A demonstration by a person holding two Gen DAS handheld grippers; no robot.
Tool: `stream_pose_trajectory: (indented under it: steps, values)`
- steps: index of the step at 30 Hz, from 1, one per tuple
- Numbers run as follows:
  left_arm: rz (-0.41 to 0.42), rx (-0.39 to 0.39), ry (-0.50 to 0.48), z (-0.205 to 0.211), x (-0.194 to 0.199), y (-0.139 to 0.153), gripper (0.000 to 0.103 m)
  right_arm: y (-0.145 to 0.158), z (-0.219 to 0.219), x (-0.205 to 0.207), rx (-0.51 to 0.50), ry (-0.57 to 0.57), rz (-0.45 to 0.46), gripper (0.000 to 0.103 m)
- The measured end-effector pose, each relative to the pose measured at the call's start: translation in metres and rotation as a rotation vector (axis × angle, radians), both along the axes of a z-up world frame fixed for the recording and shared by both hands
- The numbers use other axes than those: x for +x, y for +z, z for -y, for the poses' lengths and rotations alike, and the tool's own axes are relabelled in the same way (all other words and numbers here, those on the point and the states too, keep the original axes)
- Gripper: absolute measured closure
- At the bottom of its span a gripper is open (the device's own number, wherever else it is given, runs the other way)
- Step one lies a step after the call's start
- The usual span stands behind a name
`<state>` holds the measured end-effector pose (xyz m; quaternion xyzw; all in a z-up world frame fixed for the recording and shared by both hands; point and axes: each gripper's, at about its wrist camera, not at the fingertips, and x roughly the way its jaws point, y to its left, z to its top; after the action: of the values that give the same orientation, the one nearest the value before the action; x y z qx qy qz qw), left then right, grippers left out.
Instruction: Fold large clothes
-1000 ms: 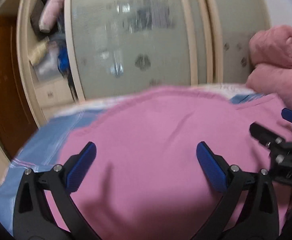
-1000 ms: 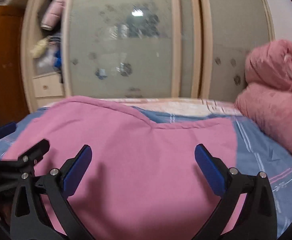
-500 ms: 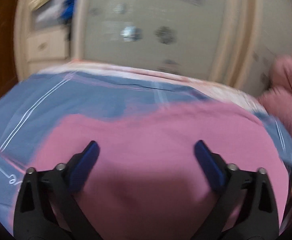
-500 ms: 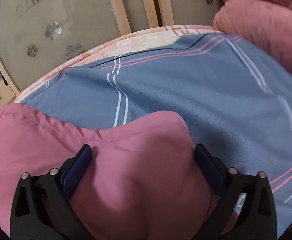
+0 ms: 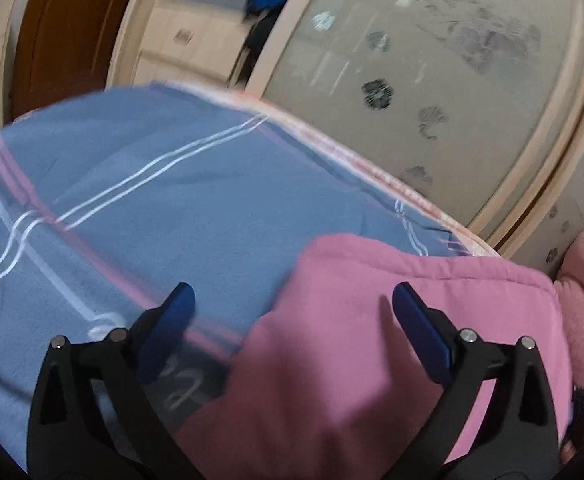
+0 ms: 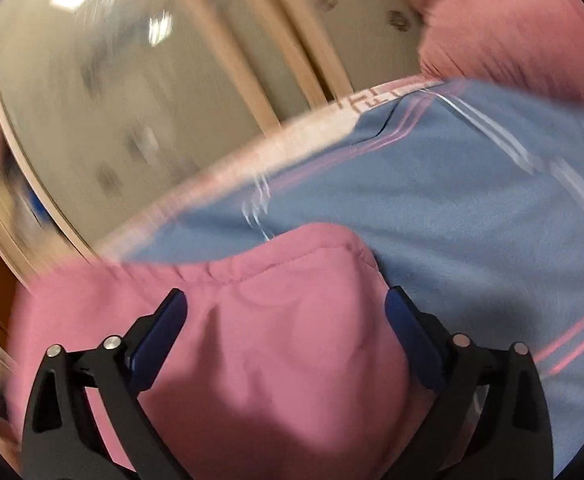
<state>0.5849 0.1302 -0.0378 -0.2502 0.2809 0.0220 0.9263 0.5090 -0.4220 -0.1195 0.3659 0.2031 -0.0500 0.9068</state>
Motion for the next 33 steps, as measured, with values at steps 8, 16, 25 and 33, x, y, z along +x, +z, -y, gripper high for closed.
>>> stream_pose_trajectory:
  steps: [8, 16, 25, 33]
  values:
    - [0.207, 0.294, 0.003, 0.002, -0.239, 0.046, 0.002, 0.034, 0.010, -0.207, -0.092, -0.117, 0.070, 0.001]
    - [0.229, 0.491, -0.100, 0.075, -0.442, 0.024, 0.002, 0.055, -0.150, -0.357, -0.550, 0.114, -0.043, 0.001]
    - [0.153, 0.452, -0.117, 0.092, -0.509, 0.022, 0.002, 0.061, -0.231, -0.452, -0.743, 0.181, 0.033, 0.001]
    - [0.184, 0.453, -0.110, 0.090, -0.519, 0.032, 0.002, 0.070, -0.222, -0.467, -0.732, 0.089, 0.059, 0.001]
